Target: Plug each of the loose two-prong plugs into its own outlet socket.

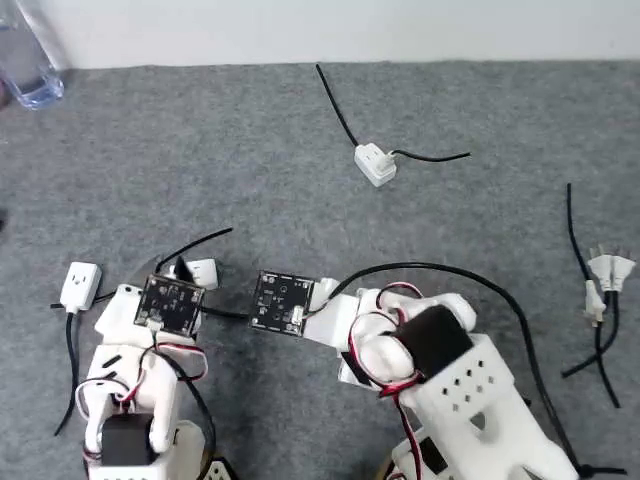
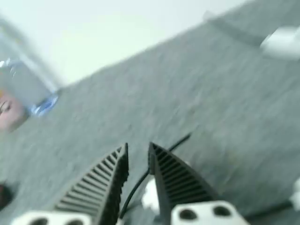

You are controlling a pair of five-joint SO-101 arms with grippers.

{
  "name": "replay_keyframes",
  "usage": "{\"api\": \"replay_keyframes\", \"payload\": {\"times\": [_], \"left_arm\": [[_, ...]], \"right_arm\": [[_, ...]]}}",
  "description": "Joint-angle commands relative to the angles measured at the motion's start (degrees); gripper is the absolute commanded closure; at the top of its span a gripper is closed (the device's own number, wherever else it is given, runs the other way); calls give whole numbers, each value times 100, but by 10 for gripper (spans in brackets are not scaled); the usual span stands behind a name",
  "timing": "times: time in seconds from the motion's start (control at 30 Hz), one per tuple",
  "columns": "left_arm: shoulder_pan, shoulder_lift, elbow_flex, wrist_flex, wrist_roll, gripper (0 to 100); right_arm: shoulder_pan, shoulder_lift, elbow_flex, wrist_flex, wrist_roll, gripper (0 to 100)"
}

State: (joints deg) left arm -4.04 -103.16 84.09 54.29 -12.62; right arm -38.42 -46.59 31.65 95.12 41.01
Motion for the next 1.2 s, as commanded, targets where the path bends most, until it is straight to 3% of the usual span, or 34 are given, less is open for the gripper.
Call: {"api": "replay_keyframes", "payload": {"times": [0.0, 0.2, 0.37, 0.47, 0.7, 0.93, 1.17], "left_arm": [[545, -53, -664, 18, 607, 991], [1064, -62, -1560, 422, 1380, 987], [1160, -62, -2123, 545, 3024, 987], [1284, -62, -2343, 404, 3587, 984], [1670, -62, -1965, 176, 3640, 986], [1688, -62, -1314, -607, 5881, 987], [2840, -62, -1288, -651, 7754, 986]], "right_arm": [[-66, -101, -369, 57, 79, 990], [-66, -92, -791, 22, 352, 990], [75, -92, -870, -462, 202, 990], [224, -92, -853, -804, -62, 990], [224, -66, -853, -1015, -105, 990], [233, -57, -862, -1604, -862, 990], [242, -31, -809, -1965, -1354, 990]]}}
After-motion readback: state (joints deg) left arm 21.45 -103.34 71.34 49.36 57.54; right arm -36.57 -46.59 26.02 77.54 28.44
